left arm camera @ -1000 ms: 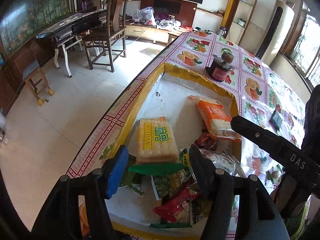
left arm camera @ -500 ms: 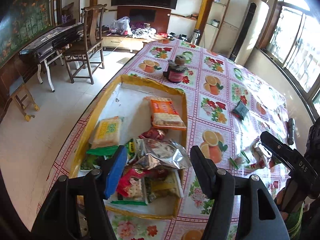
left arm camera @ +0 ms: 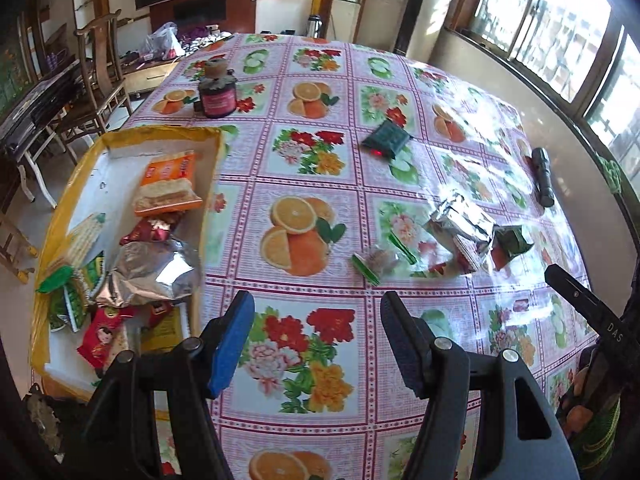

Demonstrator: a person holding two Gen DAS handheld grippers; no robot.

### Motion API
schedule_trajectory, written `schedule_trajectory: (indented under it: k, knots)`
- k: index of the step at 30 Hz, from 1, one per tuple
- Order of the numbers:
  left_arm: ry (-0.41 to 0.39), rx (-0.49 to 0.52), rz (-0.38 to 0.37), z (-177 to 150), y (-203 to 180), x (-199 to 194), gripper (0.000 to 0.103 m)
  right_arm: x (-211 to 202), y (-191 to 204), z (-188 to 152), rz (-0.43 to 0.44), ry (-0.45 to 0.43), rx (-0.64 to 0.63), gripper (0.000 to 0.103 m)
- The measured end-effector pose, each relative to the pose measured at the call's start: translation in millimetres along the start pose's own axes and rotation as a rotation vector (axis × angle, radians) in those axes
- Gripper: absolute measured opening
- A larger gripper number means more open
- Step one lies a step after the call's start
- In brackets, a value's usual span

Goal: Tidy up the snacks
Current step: 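Move both open tools to the clear bag and green leafy bag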

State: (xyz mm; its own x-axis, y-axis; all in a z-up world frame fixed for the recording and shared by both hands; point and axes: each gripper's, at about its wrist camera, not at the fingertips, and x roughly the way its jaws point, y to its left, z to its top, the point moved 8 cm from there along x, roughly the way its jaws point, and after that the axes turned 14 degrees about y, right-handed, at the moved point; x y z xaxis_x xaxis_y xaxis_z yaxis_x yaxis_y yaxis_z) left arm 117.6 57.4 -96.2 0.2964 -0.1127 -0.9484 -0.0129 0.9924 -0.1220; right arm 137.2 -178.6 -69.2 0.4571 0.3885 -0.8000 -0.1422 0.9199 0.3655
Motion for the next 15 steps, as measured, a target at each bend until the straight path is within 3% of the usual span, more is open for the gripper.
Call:
schedule_trajectory:
  k: [7,15]
  knots:
    - [0.046,0.088,0.019,1.7,-32.3,25.4,0.065,-2.0,-33.2,-4.9,-0.042,0.006,0.033,0.074]
    - [0.081,0.162,0.053,16.7,-36.8,51.1,0.065,18.6,-44.5,7.8,-0.111,0.038,0.027,0.074]
